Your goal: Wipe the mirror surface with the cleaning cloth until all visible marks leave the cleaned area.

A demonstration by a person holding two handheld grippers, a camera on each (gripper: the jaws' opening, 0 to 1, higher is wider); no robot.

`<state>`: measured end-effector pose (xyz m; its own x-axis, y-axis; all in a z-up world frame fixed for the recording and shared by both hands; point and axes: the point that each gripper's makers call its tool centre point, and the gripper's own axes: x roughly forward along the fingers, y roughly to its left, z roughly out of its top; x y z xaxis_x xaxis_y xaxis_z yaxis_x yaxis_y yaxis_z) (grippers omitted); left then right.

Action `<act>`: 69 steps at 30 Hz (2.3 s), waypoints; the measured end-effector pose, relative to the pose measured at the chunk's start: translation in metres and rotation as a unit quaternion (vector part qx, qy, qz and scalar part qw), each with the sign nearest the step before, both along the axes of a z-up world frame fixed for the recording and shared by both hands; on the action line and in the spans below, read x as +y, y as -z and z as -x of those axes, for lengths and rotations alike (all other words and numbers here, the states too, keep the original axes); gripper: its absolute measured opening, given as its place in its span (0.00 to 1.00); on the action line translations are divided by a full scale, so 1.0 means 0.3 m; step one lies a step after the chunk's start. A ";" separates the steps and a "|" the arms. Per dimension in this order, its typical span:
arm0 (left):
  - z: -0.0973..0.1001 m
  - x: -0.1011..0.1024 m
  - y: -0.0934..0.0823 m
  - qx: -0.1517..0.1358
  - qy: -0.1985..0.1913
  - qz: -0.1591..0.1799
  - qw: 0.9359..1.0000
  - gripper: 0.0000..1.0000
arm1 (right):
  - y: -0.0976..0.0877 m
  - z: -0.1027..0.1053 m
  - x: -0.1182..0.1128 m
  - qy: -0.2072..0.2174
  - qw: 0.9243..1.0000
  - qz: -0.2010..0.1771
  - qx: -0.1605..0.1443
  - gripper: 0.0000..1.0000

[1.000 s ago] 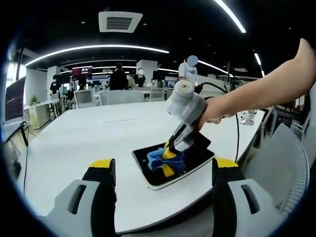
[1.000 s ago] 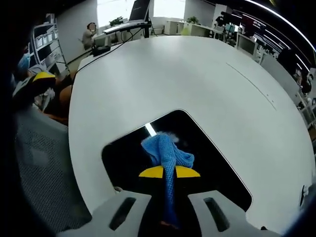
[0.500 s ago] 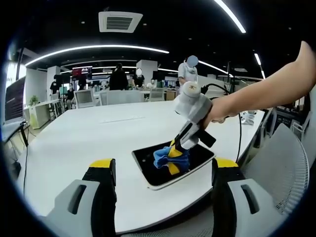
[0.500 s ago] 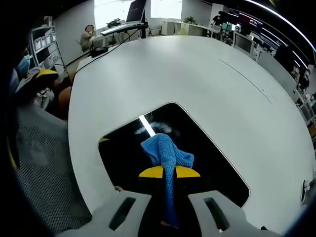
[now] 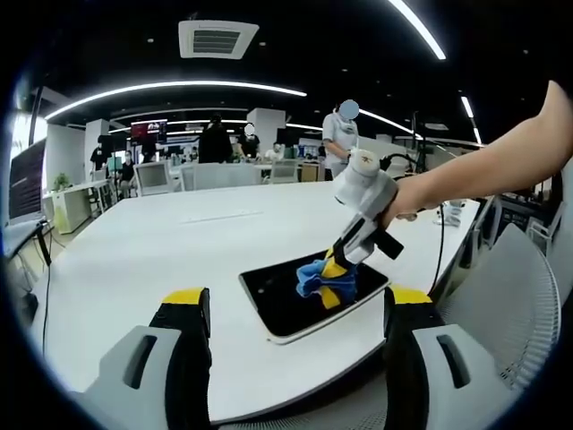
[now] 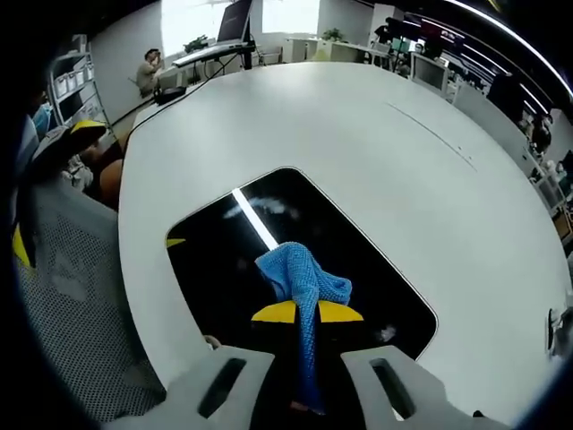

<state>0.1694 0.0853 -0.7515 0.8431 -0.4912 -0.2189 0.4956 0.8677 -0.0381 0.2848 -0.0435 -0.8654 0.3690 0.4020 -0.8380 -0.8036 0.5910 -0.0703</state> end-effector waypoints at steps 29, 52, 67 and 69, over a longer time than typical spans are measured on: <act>0.001 0.002 0.001 0.001 0.001 0.000 1.000 0.77 | -0.001 0.013 -0.170 0.067 0.997 -0.016 0.014 0.00; 0.002 0.000 0.003 0.001 0.001 0.000 1.000 0.77 | 0.008 0.000 -0.265 0.099 0.995 -0.022 0.017 0.00; 0.004 -0.005 -0.003 -0.001 0.001 0.001 1.000 0.77 | 0.011 0.002 -0.265 0.110 0.993 -0.031 0.012 0.01; 0.004 -0.005 -0.003 -0.001 0.001 0.001 1.000 0.77 | 0.004 0.013 -0.262 0.113 0.993 -0.039 0.016 0.01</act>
<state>0.1683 0.0838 -0.7507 0.8423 -0.4937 -0.2165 0.4978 0.8664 -0.0391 0.2810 -0.1220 -0.8665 0.4302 0.3758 -0.8208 -0.6510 0.7591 0.0064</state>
